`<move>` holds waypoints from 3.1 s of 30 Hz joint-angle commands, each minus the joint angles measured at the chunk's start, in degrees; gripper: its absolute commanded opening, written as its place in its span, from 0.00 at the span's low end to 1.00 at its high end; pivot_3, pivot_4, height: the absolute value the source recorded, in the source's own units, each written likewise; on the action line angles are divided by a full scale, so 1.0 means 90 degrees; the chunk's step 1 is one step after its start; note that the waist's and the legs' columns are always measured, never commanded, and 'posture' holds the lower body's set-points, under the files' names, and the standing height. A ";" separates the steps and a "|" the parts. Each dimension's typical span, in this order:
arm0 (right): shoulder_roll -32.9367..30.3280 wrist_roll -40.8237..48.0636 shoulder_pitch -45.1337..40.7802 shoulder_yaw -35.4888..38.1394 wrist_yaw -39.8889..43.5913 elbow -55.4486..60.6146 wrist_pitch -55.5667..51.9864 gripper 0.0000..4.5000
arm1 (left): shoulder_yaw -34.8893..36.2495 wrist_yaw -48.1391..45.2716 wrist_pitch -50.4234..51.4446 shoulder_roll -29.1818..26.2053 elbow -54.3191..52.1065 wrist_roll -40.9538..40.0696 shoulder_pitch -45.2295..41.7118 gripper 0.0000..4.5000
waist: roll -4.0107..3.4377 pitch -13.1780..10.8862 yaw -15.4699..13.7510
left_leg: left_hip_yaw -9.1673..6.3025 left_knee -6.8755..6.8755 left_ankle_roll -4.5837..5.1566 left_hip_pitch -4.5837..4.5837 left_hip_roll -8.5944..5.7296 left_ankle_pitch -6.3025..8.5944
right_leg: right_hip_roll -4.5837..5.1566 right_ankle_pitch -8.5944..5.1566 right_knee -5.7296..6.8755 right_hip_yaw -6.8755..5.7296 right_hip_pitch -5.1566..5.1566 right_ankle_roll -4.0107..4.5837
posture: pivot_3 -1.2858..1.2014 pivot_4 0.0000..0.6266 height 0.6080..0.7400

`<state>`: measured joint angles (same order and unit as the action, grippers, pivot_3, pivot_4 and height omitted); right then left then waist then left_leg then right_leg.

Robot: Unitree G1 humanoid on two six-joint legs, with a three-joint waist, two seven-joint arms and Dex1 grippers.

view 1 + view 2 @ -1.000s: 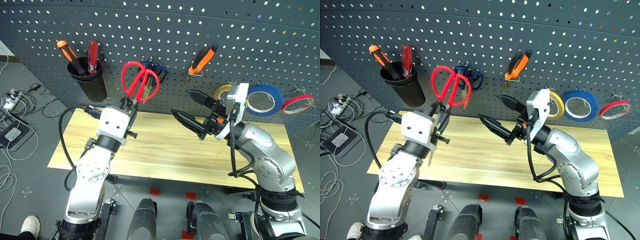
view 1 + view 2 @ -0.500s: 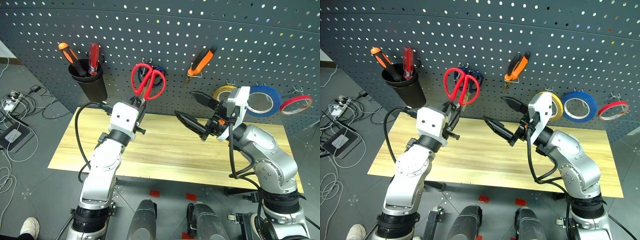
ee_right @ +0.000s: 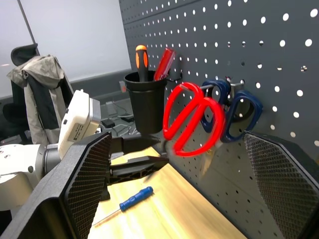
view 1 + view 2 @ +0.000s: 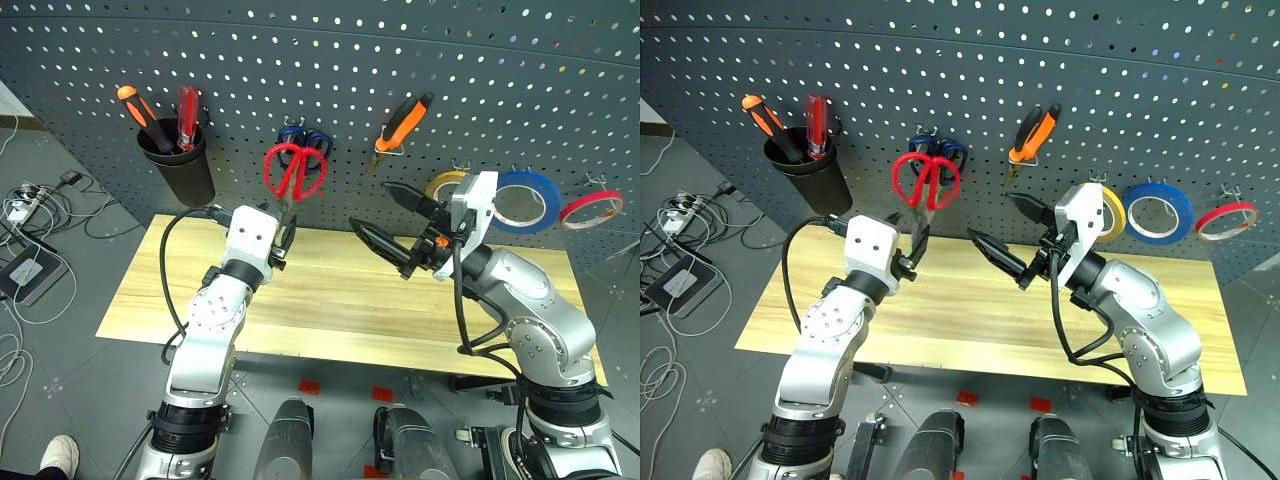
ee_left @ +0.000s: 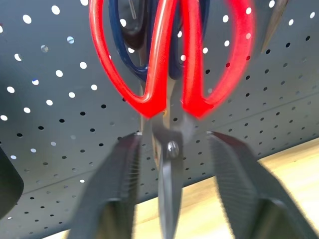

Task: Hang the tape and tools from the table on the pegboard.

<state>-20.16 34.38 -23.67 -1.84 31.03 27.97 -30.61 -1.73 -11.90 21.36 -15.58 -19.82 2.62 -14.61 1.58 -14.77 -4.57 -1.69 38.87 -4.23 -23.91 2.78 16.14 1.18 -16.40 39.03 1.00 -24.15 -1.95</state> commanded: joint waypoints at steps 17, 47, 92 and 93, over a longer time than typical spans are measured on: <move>-0.0498 -0.0749 0.0299 -0.1273 0.1445 0.0082 0.0811 1.00 | 0.1614 0.0578 0.2318 0.0049 -0.0159 -0.0472 0.0758 1.00 | -0.0002 -0.0042 0.0012 | -0.0021 0.0006 0.0048 0.0009 -0.0003 0.0026 | -0.0003 -0.0001 0.0003 -0.0003 0.0010 0.0001 | 0.60 0.55 1.00; 0.0261 -0.1073 -0.0393 -0.1705 0.1004 -0.0043 0.0062 1.00 | 0.1664 -0.0747 0.1630 -0.1430 0.3943 -0.1072 -0.1459 0.96 | -0.0013 -0.1271 0.0172 | -0.0073 0.0017 0.0041 0.0003 -0.0005 0.0017 | 0.0000 -0.0016 0.0102 -0.0013 -0.0024 0.0023 | 0.57 0.87 1.00; 0.0892 -0.0476 -0.0466 -0.0266 0.0049 -0.0259 0.0517 1.00 | 0.0443 0.1454 0.0061 -0.0651 -0.1034 0.1160 -0.1316 0.12 | 0.0028 -0.0541 -0.0074 | -0.0127 -0.0015 -0.0066 -0.0067 -0.0009 -0.0043 | 0.0021 -0.0015 -0.0002 -0.0126 -0.0021 0.0022 | 0.61 0.33 1.00; 0.0942 -0.0537 -0.0528 -0.0293 0.0036 -0.0313 0.0605 1.00 | 0.0548 0.1467 -0.0113 -0.0758 -0.0811 0.1182 -0.1634 0.12 | 0.0030 -0.0527 -0.0098 | -0.0129 -0.0015 -0.0065 -0.0067 -0.0009 -0.0043 | 0.0020 -0.0015 -0.0002 -0.0129 -0.0019 0.0022 | 0.61 0.31 1.00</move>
<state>-12.33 29.46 -27.47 -5.09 31.94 24.23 -27.25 0.83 0.44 24.10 -20.85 -27.61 11.62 -25.83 1.84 -19.51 -5.45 -2.87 38.75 -4.79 -24.51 2.70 15.73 1.35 -16.53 39.03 -0.19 -24.31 -1.75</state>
